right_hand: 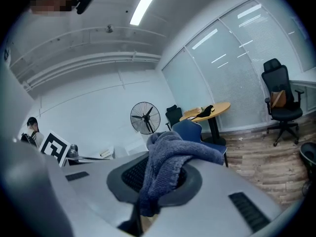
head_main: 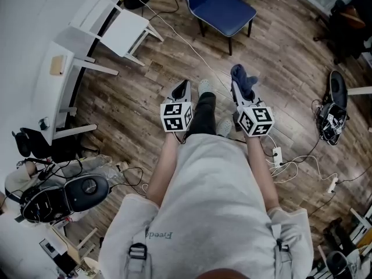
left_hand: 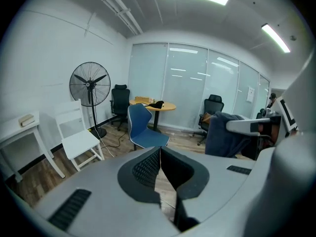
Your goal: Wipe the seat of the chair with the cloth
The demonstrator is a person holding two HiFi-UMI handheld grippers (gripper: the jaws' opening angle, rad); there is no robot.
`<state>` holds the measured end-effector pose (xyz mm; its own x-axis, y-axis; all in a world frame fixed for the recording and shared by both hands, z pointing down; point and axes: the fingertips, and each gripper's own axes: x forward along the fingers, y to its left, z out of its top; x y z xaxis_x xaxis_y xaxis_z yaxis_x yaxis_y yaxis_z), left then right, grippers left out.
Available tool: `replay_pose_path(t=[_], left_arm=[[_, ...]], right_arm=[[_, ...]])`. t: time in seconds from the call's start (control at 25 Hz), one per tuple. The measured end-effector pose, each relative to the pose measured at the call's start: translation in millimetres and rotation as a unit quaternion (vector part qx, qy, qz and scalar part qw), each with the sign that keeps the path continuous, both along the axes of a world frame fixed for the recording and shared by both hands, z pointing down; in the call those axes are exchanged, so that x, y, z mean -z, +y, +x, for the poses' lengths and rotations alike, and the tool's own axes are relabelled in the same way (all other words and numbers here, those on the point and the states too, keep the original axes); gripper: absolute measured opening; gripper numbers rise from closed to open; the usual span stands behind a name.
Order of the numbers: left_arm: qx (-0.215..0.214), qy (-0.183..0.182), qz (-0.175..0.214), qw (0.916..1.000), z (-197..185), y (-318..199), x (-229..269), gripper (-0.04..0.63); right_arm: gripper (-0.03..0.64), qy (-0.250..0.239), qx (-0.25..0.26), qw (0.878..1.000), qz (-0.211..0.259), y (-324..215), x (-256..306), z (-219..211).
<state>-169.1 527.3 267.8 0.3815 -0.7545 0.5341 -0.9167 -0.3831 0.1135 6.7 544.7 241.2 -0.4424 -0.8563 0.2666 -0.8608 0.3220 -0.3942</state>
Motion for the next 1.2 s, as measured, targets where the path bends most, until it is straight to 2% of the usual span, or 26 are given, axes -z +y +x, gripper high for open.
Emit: replay_pose_path(t=[0.08,0.32,0.8,1.2], left_arm=[[0.004,0.016,0.002,0.9999,-0.1,-12.8,-1.1,0.028],[0.001,0.029,0.000,0.9996,6.2,-69.5,-1.1,0.028],[-0.010,0.066,-0.006,0.9978,11.3,-219.6,0.4,0.028],[-0.021,0.080,-0.029,0.9962,-4.8,-310.3,-17.4,0.028]], right_arm=[[0.044,0.000,0.005,1.000,-0.008,-8.9,-5.0,-0.6],[0.044,0.009,-0.002,1.000,-0.017,-51.5,-9.8,6.0],[0.044,0.004,-0.031,0.998,-0.048,-160.4,-28.7,11.1],[0.045,0.005,-0.061,0.995,-0.075,-238.8,-43.3,12.3]])
